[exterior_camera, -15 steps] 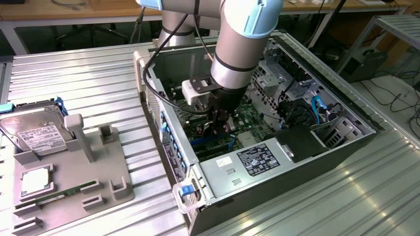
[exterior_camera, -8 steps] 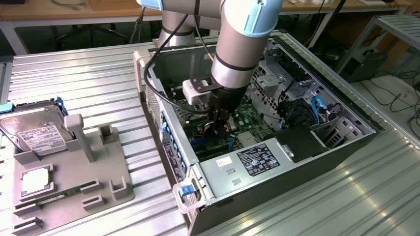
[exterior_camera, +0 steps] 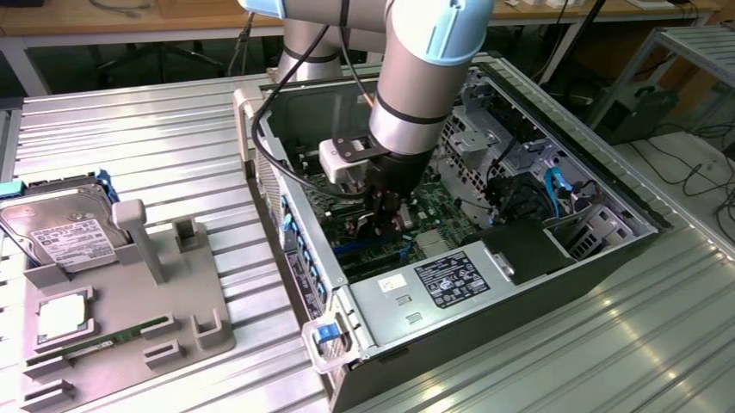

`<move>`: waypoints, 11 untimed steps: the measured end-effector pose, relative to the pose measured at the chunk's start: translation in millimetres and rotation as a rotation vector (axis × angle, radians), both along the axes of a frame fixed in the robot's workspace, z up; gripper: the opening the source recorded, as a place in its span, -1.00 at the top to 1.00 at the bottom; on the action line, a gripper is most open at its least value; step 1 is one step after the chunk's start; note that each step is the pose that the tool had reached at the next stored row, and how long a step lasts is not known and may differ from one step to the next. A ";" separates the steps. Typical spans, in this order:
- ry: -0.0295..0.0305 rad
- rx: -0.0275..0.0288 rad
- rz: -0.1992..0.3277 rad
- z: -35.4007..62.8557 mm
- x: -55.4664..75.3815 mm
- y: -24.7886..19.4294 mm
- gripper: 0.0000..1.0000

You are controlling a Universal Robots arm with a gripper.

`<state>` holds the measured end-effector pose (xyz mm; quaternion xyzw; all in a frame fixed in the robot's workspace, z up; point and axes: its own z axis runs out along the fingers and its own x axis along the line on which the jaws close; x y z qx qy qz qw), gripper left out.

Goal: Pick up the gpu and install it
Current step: 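Insert the gpu into the slot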

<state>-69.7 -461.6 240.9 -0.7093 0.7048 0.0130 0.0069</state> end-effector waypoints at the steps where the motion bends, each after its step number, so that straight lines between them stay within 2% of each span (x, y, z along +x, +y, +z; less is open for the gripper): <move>1: 0.0000 0.0001 0.000 -0.3 -0.1 0.1 0.44; 11: 0.0001 0.0005 0.000 -1.0 -0.1 0.8 0.44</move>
